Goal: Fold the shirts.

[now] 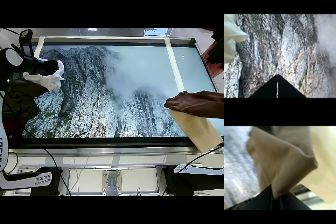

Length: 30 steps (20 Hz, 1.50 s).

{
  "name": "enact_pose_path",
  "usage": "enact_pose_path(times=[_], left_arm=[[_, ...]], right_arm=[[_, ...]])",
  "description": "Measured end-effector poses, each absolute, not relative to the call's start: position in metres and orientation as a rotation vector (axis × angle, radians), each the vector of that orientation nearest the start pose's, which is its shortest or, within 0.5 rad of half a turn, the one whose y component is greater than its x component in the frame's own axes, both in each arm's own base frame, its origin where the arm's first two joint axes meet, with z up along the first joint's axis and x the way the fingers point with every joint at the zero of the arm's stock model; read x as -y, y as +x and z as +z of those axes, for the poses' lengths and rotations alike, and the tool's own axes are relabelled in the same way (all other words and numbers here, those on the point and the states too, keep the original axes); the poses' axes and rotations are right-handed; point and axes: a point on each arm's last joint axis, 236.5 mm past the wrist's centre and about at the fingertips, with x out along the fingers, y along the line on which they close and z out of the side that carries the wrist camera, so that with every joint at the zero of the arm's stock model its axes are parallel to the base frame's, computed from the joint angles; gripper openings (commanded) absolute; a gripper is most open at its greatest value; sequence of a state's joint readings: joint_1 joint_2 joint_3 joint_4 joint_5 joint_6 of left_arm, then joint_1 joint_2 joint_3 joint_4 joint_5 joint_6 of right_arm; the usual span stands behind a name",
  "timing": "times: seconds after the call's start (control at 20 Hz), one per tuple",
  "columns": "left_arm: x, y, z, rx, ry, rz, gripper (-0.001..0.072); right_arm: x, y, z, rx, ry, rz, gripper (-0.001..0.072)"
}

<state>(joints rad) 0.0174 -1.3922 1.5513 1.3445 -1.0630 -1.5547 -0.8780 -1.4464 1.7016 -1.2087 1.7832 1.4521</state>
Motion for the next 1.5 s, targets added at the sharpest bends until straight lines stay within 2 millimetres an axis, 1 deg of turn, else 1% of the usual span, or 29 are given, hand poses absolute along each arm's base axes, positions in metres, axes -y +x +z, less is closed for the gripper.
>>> enact_pose_path(times=[0.05, 0.15, 0.2, 0.25, 0.3, 0.4, 0.5, 0.6, 0.65, 0.7, 0.8, 0.9, 1.0, 1.1, 1.2, 1.25, 1.4, 1.5], left_arm=[[0.039, 0.487, 0.129, -0.905, -0.189, -0.128, 0.0014], [0.040, 0.485, 0.127, -0.917, -0.192, -0.131, 0.0014], [0.040, 0.484, 0.127, -0.921, -0.193, -0.133, 0.0014], [0.041, 0.483, 0.126, -0.926, -0.195, -0.135, 0.0014], [0.042, 0.482, 0.126, -0.930, -0.197, -0.137, 0.0014], [0.042, 0.480, 0.124, -0.941, -0.198, -0.139, 0.0014], [0.043, 0.478, 0.123, -0.948, -0.200, -0.142, 0.0014], [0.044, 0.478, 0.123, -0.952, -0.201, -0.144, 0.0014], [0.044, 0.478, 0.123, -0.953, -0.204, -0.146, 0.0014], [0.046, 0.477, 0.123, -0.953, -0.211, -0.151, 0.0014], [0.052, 0.477, 0.124, -0.953, -0.232, -0.167, 0.0014], [0.061, 0.476, 0.128, -0.951, -0.272, -0.197, 0.0014], [0.072, 0.476, 0.131, -0.947, -0.316, -0.230, 0.0014], [0.081, 0.475, 0.135, -0.944, -0.356, -0.261, 0.0014], [0.090, 0.474, 0.139, -0.944, -0.388, -0.290, 0.0014], [0.093, 0.473, 0.140, -0.948, -0.400, -0.301, 0.0014], [0.099, 0.470, 0.141, -0.957, -0.421, -0.322, 0.0014], [0.102, 0.469, 0.142, -0.959, -0.427, -0.331, 0.0014]], right_arm=[[0.231, 0.274, 0.106, -1.332, 0.725, -0.347, 0.0030], [0.242, 0.247, 0.093, -1.409, 0.722, -0.439, 0.0031], [0.245, 0.235, 0.086, -1.452, 0.721, -0.478, 0.0076], [0.248, 0.223, 0.079, -1.494, 0.718, -0.514, 0.0247], [0.251, 0.211, 0.073, -1.534, 0.714, -0.550, 0.0400], [0.257, 0.192, 0.066, -1.596, 0.696, -0.613, 0.0410], [0.261, 0.180, 0.063, -1.631, 0.686, -0.659, 0.0409], [0.261, 0.182, 0.063, -1.621, 0.694, -0.664, 0.0409], [0.256, 0.195, 0.064, -1.581, 0.711, -0.623, 0.0408], [0.248, 0.215, 0.065, -1.522, 0.738, -0.555, 0.0407], [0.216, 0.274, 0.077, -1.361, 0.779, -0.315, 0.0407], [0.166, 0.338, 0.106, -1.182, 0.767, -0.012, 0.0407], [0.112, 0.382, 0.134, -1.052, 0.709, 0.232, 0.0407], [0.066, 0.410, 0.150, -0.981, 0.638, 0.376, 0.0407], [0.023, 0.430, 0.154, -0.947, 0.546, 0.465, 0.0407], [0.006, 0.438, 0.154, -0.935, 0.497, 0.486, 0.0408], [-0.032, 0.456, 0.142, -0.929, 0.317, 0.498, 0.0404], [-0.046, 0.462, 0.131, -0.936, 0.198, 0.485, 0.0406]])
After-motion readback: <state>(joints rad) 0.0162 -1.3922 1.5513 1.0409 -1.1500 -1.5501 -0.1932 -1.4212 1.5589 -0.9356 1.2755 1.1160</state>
